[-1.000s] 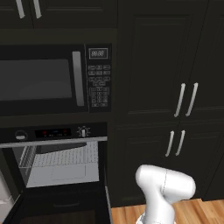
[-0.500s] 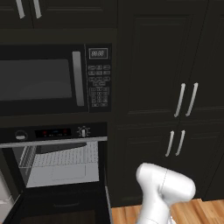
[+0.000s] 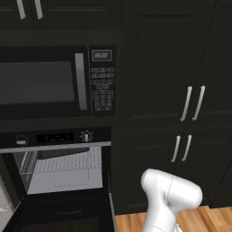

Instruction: Take the baked cake out of the oven and place it on the plate for cooling. Then close the oven door.

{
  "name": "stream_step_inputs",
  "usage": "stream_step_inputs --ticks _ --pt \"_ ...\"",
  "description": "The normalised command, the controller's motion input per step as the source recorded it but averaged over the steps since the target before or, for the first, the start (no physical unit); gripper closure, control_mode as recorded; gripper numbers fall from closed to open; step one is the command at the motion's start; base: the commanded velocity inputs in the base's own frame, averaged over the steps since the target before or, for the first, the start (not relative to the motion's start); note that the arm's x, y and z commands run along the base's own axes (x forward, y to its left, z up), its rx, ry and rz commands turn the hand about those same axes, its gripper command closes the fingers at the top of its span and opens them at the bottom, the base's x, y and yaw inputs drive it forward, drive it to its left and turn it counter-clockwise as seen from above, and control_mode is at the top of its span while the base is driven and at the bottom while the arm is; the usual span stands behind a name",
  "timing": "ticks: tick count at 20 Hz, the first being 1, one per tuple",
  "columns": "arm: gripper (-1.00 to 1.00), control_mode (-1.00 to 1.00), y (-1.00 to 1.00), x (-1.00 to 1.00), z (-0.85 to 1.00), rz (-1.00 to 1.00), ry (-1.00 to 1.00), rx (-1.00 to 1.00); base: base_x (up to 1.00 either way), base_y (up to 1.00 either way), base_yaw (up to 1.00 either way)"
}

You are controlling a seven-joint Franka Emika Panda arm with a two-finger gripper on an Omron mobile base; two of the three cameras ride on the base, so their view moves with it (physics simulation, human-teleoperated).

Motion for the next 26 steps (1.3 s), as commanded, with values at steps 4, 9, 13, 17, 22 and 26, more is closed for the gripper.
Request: stream_step_inputs --ticks 4,9,13,17,22,26 --pt "-1.00 -1.00 0.02 0.35 -0.36 0.00 -0.40 0.00 0.00 0.00 0.00" --pt "-1.00 -1.00 0.00 0.45 -0.14 0.00 -0.35 0.00 0.00 0.00 0.00" --pt "-1.00 -1.00 0.00 0.47 0.00 0.00 -0.28 0.00 0.00 0.00 0.00" --pt "-1.00 -1.00 0.00 0.53 0.00 0.00 -0.26 0.00 0.00 0.00 0.00" --pt "-1.00 -1.00 0.00 0.59 0.00 0.00 -0.24 0.01 0.00 0.00 0.00" --pt "-1.00 -1.00 0.00 0.60 0.00 0.00 -0.20 0.02 0.00 0.00 0.00"
